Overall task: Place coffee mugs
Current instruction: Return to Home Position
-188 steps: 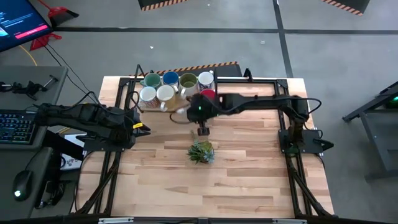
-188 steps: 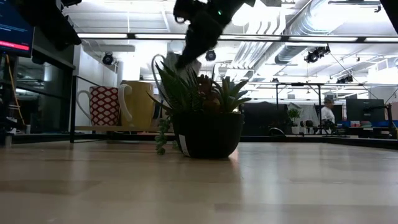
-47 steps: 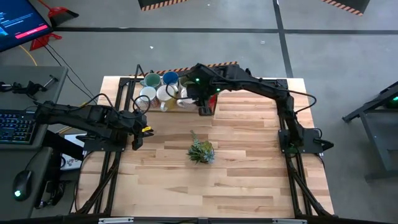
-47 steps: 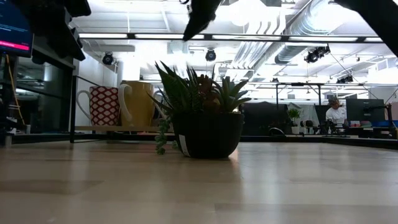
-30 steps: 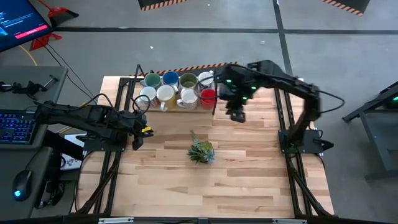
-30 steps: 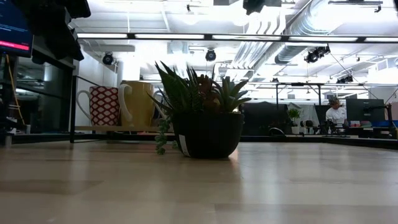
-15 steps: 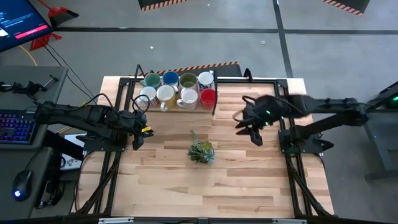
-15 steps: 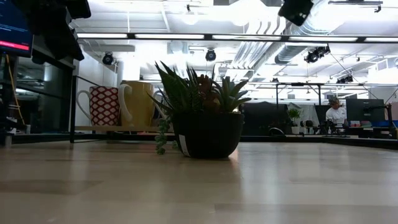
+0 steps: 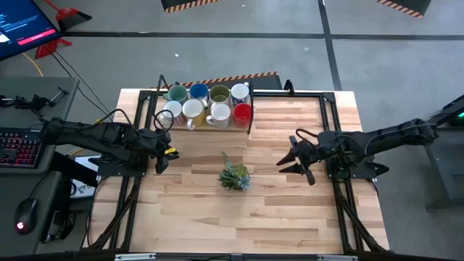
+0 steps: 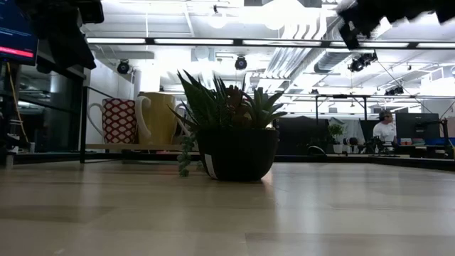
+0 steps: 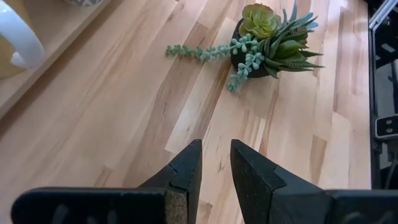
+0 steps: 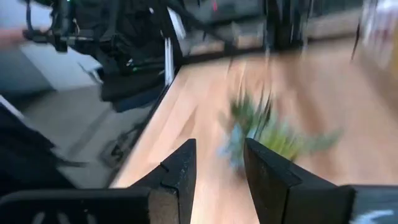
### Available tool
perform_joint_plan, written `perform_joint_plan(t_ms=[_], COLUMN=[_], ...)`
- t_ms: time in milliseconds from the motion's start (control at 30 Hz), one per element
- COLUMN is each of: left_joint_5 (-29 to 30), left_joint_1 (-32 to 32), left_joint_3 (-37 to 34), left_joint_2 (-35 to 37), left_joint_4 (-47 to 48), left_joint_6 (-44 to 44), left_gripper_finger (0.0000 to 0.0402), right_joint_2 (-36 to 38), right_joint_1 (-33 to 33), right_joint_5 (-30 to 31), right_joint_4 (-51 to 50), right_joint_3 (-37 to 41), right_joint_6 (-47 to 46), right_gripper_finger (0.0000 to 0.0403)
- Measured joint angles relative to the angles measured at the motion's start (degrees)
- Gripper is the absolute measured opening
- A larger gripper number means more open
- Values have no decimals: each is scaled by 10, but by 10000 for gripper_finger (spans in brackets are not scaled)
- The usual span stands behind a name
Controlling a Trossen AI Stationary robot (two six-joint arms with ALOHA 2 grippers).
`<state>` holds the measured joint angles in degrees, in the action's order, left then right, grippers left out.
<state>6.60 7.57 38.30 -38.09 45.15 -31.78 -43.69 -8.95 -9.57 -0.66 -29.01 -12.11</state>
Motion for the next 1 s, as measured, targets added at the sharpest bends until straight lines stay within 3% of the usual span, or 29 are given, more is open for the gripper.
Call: perform_joint_plan(t_ms=[100,267,400,733,867,1000], left_joint_5=[0,0,-8,-15,-15,-15], left_joint_1=[0,0,0,0,0,0], left_joint_3=[0,0,0,0,0,0], left_joint_2=[0,0,0,0,0,0], left_joint_4=[0,-3,-17,-112,-121,-121], left_joint_6=[-12,-48,-70,0,9,10], left_gripper_finger=[76,76,76,76,76,76], right_joint_2=[3,12,20,37,37,37], right_joint_1=[-11,-38,-47,-46,-43,-30], right_joint_5=[-29,-112,-106,-88,-56,-68], right_joint_4=[30,268,357,369,343,330], right_joint_3=[53,160,215,256,256,256], right_joint_6=[-14,69,56,80,99,112], right_gripper_finger=[113,113,113,113,113,113])
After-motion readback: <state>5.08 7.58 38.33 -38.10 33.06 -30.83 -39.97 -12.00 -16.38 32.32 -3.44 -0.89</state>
